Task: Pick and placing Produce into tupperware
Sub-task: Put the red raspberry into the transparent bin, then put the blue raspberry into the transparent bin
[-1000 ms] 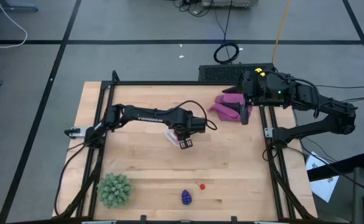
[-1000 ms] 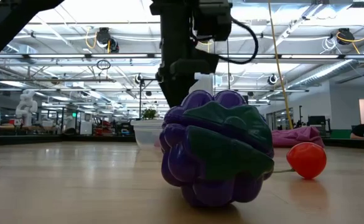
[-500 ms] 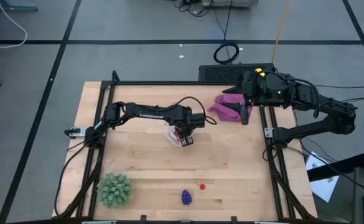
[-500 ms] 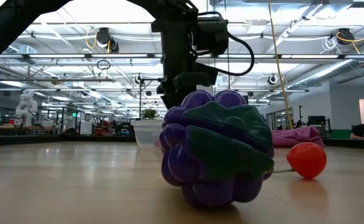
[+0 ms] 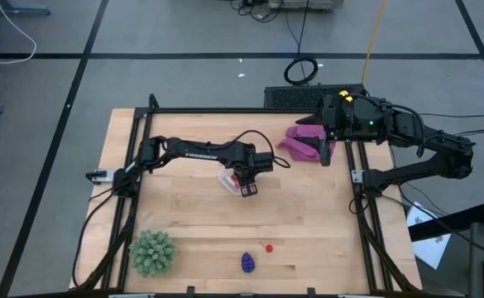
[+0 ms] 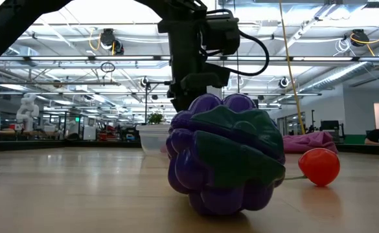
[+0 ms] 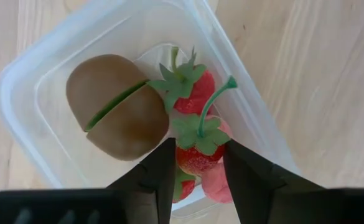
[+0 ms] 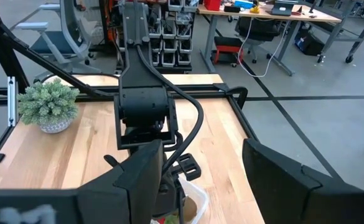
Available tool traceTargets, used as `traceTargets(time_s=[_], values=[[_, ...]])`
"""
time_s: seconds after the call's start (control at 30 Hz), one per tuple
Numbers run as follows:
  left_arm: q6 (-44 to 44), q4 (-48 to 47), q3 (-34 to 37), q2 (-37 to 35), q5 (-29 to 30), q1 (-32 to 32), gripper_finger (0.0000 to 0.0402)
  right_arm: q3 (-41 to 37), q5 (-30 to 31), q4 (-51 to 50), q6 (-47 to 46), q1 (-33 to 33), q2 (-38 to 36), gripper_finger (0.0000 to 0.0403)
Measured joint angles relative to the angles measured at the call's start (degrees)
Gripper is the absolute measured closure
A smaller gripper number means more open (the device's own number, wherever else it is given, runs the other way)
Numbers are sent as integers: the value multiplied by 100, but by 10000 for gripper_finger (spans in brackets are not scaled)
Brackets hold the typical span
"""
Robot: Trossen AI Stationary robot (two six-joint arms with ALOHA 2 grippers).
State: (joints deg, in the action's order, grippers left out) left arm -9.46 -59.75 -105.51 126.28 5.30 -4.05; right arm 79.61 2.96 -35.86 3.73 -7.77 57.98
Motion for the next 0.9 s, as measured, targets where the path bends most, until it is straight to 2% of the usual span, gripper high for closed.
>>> traceTargets(time_s=[0.23, 0.47, 0.6, 0.73, 0.9], values=[[36, -11, 0, 0, -35, 4, 221, 0, 0, 0, 0, 0, 0, 188], [5, -104, 0, -118, 320, 0, 178, 0, 0, 0, -2, -1, 0, 188], [-104, -426, 0, -610, 538, 9, 170, 0, 0, 0, -2, -2, 2, 188], [-673, -832, -1, -1234, 714, 166, 173, 0, 0, -57, -2, 0, 2, 188], [-1353, -678, 0, -1693, 692, 989, 178, 0, 0, -121, -7, -2, 0, 188]])
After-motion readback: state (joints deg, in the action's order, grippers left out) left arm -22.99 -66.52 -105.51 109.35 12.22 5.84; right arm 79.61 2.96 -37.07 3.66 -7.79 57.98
